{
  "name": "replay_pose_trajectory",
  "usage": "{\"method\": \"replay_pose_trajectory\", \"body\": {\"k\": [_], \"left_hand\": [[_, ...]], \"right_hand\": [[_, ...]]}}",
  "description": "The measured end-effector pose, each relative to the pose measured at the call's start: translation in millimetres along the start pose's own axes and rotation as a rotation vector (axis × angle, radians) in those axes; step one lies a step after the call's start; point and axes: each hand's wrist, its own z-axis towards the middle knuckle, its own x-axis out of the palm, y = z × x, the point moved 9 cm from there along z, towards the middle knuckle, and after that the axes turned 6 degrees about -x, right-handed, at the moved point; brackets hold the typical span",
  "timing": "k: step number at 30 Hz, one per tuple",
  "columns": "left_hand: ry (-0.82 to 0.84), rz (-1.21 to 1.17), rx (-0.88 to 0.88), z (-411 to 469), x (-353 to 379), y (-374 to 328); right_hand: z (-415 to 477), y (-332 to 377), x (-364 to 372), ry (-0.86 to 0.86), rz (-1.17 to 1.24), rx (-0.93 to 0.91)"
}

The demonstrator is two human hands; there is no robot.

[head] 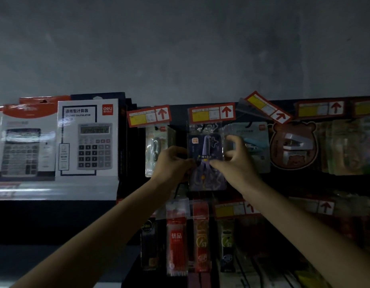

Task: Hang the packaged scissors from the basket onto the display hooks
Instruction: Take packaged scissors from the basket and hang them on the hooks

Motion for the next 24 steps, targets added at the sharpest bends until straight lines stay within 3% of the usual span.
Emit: {"method": "replay_pose_trajectory", "body": {"k": [5, 10, 15, 24], "left_hand": [[-0.072, 0.026, 0.039, 1, -4, 0], [-0.174, 0.195, 0.158, 5, -9, -5], [-0.151, 0.521, 0.250, 10, 6, -16], [0.046, 0.435, -0.016, 44, 26, 6]], "right_hand": [[-18, 5, -2, 0.006, -0.262, -0.177], [-12, 2, 6, 0.049, -0.328, -0.167], [5, -13, 19, 0.140, -0.362, -0.033], [39, -36, 44, 0.226, -0.310, 0.187]]}}
